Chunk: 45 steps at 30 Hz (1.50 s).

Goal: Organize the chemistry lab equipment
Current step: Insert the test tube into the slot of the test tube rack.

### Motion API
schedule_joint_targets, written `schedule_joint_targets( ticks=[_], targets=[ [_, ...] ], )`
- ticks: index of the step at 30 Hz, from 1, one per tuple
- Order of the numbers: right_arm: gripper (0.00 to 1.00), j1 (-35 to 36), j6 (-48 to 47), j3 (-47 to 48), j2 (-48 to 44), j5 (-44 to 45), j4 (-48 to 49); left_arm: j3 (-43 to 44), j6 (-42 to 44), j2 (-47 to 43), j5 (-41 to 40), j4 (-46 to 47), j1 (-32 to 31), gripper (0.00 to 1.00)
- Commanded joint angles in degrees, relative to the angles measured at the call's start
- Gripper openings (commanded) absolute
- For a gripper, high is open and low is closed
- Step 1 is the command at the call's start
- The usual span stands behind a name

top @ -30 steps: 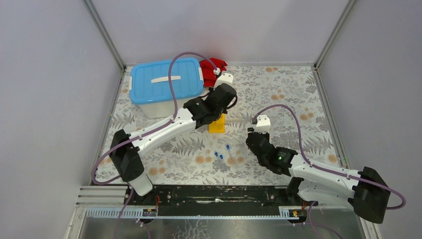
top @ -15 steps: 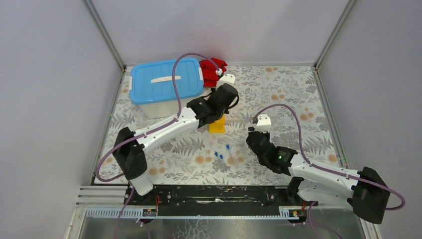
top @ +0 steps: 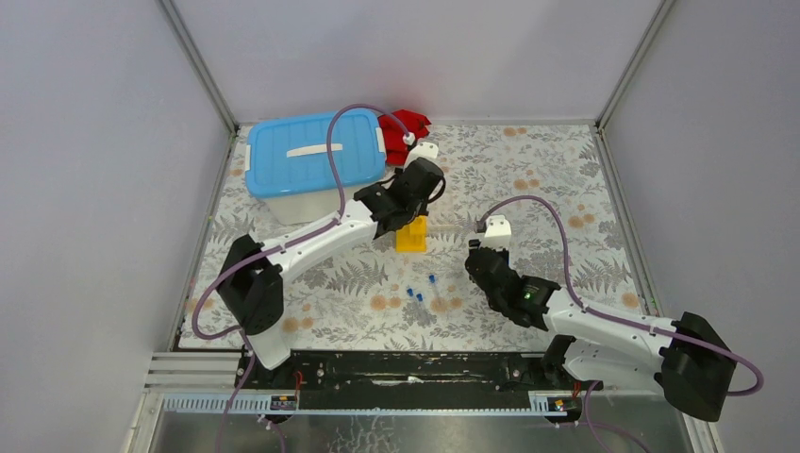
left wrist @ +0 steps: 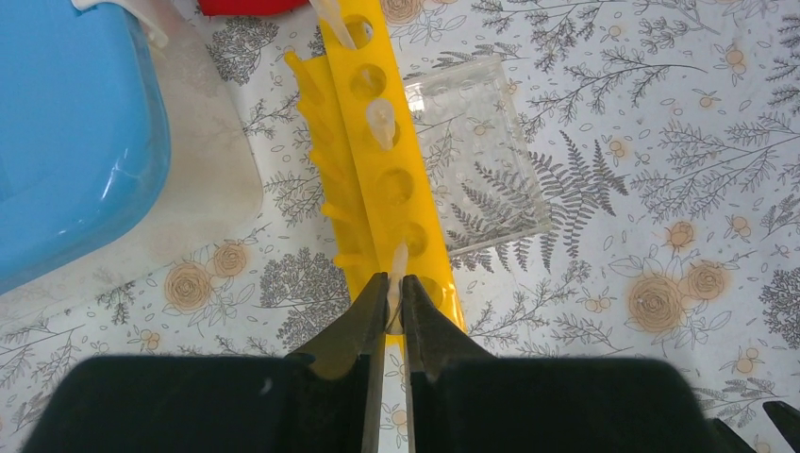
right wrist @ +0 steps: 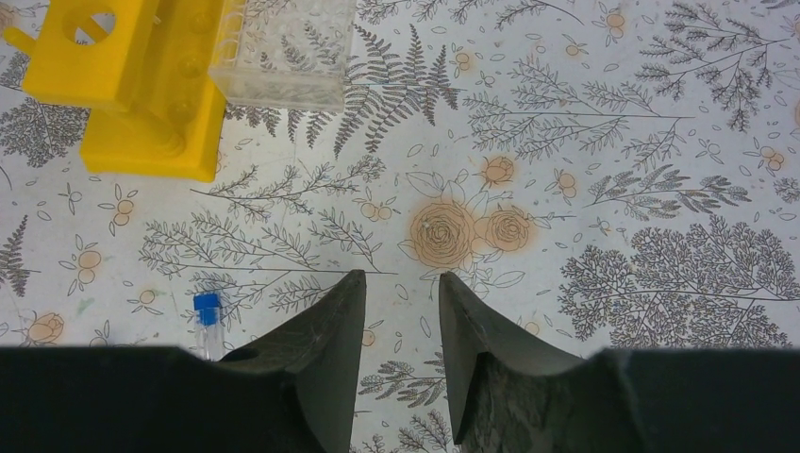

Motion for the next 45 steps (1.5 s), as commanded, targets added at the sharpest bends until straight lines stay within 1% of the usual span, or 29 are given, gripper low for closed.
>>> schedule_joint_targets(
  ticks=[1, 7, 12, 22, 25, 29, 31, 35, 38, 42, 45],
  targets=[
    [0.41, -0.7, -0.33, 1.28, 0.66, -0.43, 2.64, -0.5, 0.12, 1.11, 1.56, 3.74, 0.99, 0.12],
    [0.41, -1.13, -0.48, 1.4, 1.38, -0.76, 2.87, -0.56, -0.12, 2.31, 2.82, 4.09, 1.83, 0.13],
    [0.41, -1.49, -0.48, 1.36, 1.96, -1.23, 2.82, -0.09, -0.06, 3.45, 3.71, 3.98, 2.27, 0.18],
    [0.4, -2.1, -0.52, 1.27, 2.69, -1.99, 4.98, 0.54, -0.14, 5.0, 4.52, 3.65, 2.76, 0.23],
    [0.4, -2.2, -0.55, 1.36, 3.01, -2.13, 5.08, 0.5, -0.31, 5.25, 4.72, 3.65, 2.85, 0.27],
    [0.4, -2.27, -0.51, 1.53, 3.24, -2.19, 5.06, 0.7, -0.58, 5.14, 4.65, 3.58, 2.86, 0.41],
    [0.41, -2.3, -0.52, 1.66, 3.38, -2.1, 5.02, 1.0, -0.71, 4.97, 4.57, 3.43, 2.9, 0.45],
    [0.42, -2.39, -0.35, 2.23, 3.53, -1.84, 4.21, 1.62, -1.09, 3.96, 4.57, 2.76, 2.87, 0.5],
    [0.43, -2.38, -0.32, 2.49, 3.03, -1.48, 3.78, 1.54, -1.65, 2.39, 4.64, 2.36, 2.93, 0.52],
    [0.45, -2.39, 0.22, 3.37, 2.94, -1.11, 1.09, 0.5, -2.76, -1.27, 4.61, 2.25, 2.93, 0.55],
    [0.49, -2.38, 1.4, 3.58, 3.19, -1.03, 0.48, -1.14, -3.73, -4.84, 4.33, 2.08, 2.83, 0.56]
  ],
)
